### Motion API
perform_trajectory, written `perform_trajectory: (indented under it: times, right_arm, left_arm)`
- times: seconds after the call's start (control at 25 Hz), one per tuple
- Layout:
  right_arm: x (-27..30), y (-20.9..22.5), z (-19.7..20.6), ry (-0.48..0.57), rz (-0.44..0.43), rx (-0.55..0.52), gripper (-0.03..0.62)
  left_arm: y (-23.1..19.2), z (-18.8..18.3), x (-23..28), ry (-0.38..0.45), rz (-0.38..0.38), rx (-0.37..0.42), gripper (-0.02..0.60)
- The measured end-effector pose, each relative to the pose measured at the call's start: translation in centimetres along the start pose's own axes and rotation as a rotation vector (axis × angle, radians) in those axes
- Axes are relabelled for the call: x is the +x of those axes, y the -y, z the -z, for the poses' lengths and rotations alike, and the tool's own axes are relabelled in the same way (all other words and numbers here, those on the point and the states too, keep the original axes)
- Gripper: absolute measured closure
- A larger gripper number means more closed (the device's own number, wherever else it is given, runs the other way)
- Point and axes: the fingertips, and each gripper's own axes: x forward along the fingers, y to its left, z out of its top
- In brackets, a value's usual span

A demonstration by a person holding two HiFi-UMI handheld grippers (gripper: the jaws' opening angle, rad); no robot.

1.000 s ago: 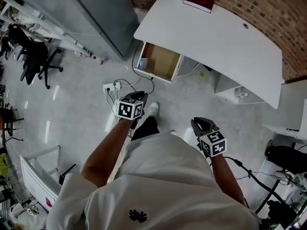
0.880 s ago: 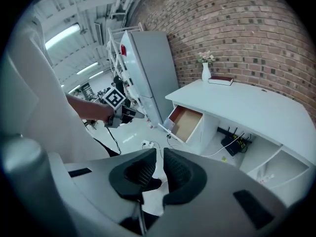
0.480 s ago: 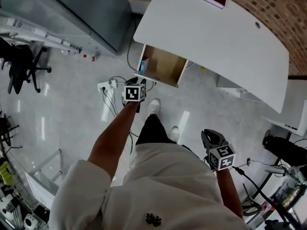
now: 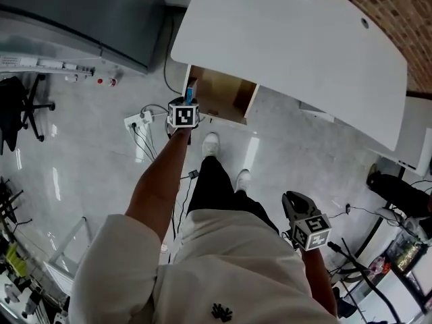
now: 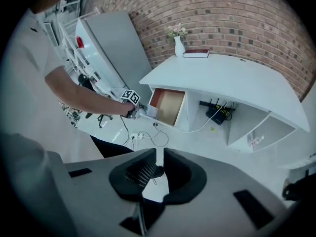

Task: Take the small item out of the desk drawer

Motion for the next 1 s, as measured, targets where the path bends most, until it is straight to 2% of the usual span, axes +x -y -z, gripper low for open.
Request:
perform_trajectory:
  times: [0.4,0.56,1.0]
  right_arm:
    - [1.8,0.0,-1.5,-0.013,0.016,0.052,0.523]
    - [2.1,0.3,-0.7,-0.030,0.014,0.050,0.523]
    - [1.5,0.9,0.5,0.000,0.004,0.046,0.523]
  left_arm:
    - [-0.4,0.0,4.7,-0.085,0.009,0.024,0.402]
    - [-0.8,0.4,5.8,-0.107,-0.015,0.028,0.473]
    - [-0.4,0.6,3.5,-0.078,-0.047,0.038,0.483]
